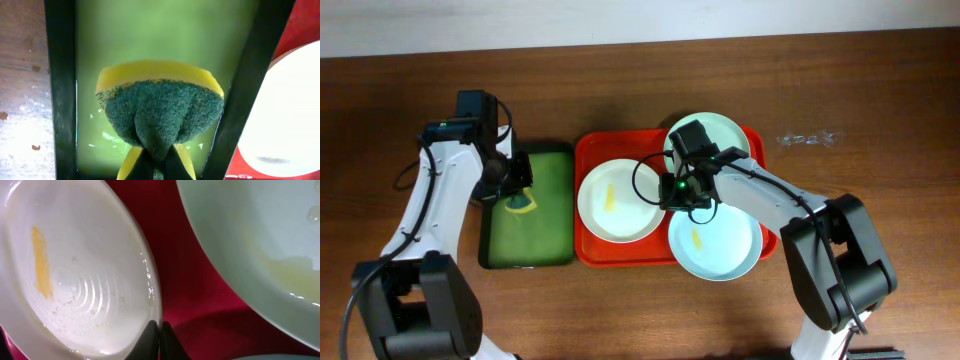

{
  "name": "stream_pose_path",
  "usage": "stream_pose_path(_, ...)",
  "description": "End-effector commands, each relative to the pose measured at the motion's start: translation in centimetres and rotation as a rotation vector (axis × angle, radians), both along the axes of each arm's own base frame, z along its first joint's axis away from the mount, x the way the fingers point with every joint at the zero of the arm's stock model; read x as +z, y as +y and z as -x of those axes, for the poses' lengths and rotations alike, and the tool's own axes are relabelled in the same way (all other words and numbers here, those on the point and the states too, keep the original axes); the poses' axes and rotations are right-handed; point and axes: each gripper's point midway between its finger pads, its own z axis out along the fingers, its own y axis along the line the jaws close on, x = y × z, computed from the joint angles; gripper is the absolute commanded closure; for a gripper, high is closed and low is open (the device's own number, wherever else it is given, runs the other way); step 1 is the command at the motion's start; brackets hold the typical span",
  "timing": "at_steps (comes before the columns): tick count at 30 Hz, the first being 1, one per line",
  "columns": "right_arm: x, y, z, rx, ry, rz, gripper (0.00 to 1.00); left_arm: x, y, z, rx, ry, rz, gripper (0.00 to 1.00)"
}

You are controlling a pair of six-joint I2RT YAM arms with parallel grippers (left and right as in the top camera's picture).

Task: Clean dirty plates on tray and stack at the side
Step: 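Lift the sponge with the left gripper and carry it over the white plate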

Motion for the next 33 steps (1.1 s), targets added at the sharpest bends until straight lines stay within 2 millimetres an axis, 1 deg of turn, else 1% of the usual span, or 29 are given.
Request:
stream_pose_path(1,-0.37,0.06,0.19,0.019,0.003,0.020,0.96,1.05,-0.37,-0.29,0.011,-0.025,0.027,1.00)
stream_pose_path(3,-0.38,0.08,0.23,0.020,0.004,0.019,0.96,1.09,-0.81,-0.28,0.008,-0.025,0.052,1.00)
stream_pose_path(5,-0.39,0.06,0.34,0.020,0.009,0.019,0.96,1.09,-0.83,-0.28,0.007,-0.025,0.052,1.00)
stream_pose_path(22,-0.42,0.03,0.41,0.020,0.012,0.020,0.96,1.10,-0.82,-0.32,0.007,-0.027,0.051,1.00)
stream_pose_path(28,-0.48,-0.19,0.86,0.020,0.033,0.030,0.96,1.00,-0.75,-0.32,0.007,-0.024,0.047,1.00)
stream_pose_path(33,-0.14,-0.34,1.02,0.019,0.051,0.038,0.96,0.96,-0.58,-0.37,0.008,-0.025,0.037,1.00)
